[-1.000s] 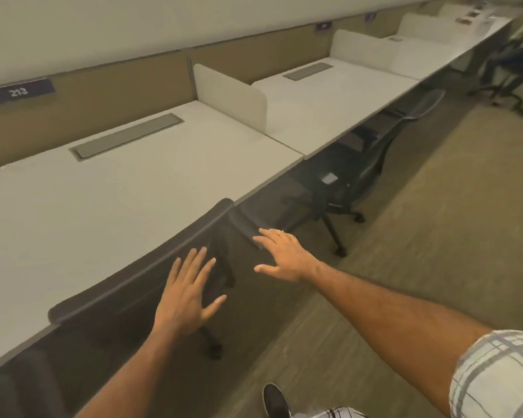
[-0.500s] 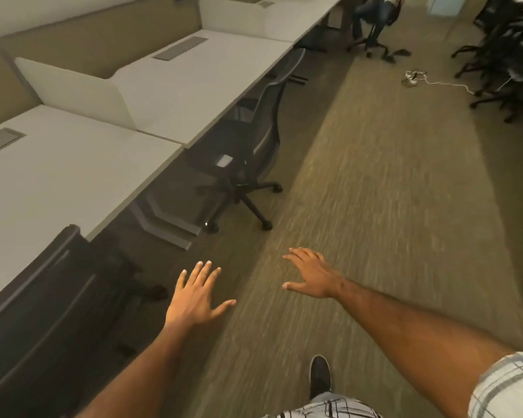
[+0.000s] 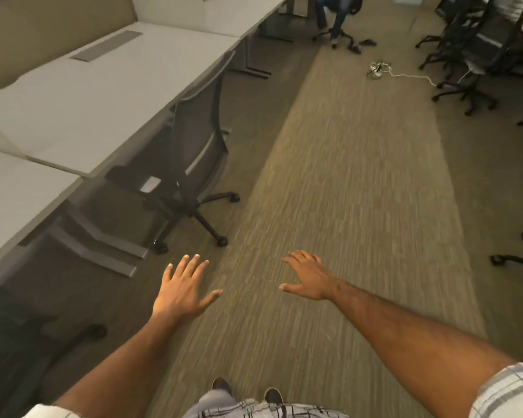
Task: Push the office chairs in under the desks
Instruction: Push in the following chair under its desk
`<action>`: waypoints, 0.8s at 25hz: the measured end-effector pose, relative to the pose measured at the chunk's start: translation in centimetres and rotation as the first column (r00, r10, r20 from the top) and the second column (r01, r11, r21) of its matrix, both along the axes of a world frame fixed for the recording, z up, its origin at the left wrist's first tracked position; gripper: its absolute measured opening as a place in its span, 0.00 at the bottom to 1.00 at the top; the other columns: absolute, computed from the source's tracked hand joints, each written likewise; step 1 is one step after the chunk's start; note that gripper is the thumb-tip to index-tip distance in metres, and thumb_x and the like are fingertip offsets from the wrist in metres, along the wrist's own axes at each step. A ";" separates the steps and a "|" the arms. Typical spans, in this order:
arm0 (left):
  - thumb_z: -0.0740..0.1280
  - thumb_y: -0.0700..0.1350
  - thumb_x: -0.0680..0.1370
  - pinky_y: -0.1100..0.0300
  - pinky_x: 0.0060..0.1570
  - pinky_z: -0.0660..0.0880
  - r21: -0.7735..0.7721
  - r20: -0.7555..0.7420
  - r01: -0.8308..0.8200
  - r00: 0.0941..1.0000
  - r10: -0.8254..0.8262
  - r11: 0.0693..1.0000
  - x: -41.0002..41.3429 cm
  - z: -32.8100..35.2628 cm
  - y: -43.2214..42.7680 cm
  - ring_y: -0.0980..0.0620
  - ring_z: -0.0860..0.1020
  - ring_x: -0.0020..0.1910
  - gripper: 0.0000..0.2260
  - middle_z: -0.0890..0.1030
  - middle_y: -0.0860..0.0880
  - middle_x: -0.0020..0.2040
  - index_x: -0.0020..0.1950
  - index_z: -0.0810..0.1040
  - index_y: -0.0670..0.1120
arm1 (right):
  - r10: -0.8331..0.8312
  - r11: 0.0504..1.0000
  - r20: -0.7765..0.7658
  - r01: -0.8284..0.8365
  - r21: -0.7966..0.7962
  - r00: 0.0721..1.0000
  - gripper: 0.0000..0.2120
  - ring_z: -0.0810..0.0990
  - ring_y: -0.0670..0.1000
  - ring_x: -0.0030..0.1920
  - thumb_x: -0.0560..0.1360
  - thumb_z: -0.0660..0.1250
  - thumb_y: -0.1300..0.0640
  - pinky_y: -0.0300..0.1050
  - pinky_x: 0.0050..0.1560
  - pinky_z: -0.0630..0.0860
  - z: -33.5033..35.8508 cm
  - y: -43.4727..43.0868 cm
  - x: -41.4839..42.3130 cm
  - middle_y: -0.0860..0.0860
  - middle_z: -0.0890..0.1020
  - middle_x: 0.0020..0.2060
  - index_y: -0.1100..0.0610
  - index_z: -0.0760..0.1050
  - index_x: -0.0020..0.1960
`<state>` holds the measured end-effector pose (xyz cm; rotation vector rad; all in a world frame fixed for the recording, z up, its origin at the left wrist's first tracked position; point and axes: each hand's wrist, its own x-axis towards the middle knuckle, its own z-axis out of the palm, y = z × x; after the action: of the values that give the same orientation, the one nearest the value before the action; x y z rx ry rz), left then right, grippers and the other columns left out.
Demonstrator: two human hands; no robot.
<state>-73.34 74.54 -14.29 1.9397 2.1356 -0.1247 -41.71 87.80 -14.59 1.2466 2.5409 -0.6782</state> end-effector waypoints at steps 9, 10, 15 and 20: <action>0.39 0.78 0.69 0.41 0.80 0.44 0.041 0.012 -0.029 1.000 0.029 0.999 -0.8 0.5 18.4 0.47 0.48 0.83 0.49 0.53 0.48 0.84 0.83 0.55 0.51 | 0.041 0.998 -0.004 -0.041 0.048 0.999 0.40 0.52 0.56 0.81 0.78 0.63 0.32 0.58 0.78 0.50 0.1 18.6 -3.4 0.53 0.57 0.81 0.51 0.56 0.81; 0.42 0.78 0.72 0.41 0.80 0.44 0.038 0.014 -0.039 0.999 0.039 0.998 -1.2 0.4 20.9 0.47 0.48 0.83 0.47 0.53 0.47 0.84 0.83 0.55 0.51 | 0.042 0.998 0.002 -0.043 0.042 0.999 0.40 0.52 0.56 0.81 0.78 0.63 0.32 0.58 0.78 0.50 0.4 21.0 -4.2 0.53 0.57 0.81 0.51 0.56 0.82; 0.50 0.74 0.78 0.42 0.80 0.42 0.107 -0.028 -0.037 0.999 0.040 0.994 -4.5 3.1 32.1 0.49 0.44 0.83 0.41 0.50 0.48 0.85 0.84 0.53 0.51 | 0.095 0.991 -0.023 -0.092 0.096 0.995 0.40 0.53 0.56 0.80 0.78 0.64 0.33 0.58 0.78 0.51 3.6 32.5 -9.8 0.53 0.57 0.81 0.51 0.56 0.82; 0.46 0.73 0.78 0.39 0.81 0.45 0.390 -0.110 -0.034 0.990 0.083 0.920 -8.3 9.1 41.3 0.45 0.49 0.83 0.39 0.55 0.44 0.84 0.82 0.59 0.49 | 0.178 0.960 -0.168 -0.134 0.245 0.970 0.38 0.55 0.55 0.80 0.77 0.66 0.35 0.55 0.77 0.53 8.9 45.0 -17.9 0.53 0.61 0.80 0.52 0.61 0.80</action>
<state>-81.62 115.80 -5.19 2.1195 2.4499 0.2122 -59.56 132.75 -5.68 1.0754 2.9094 -0.4968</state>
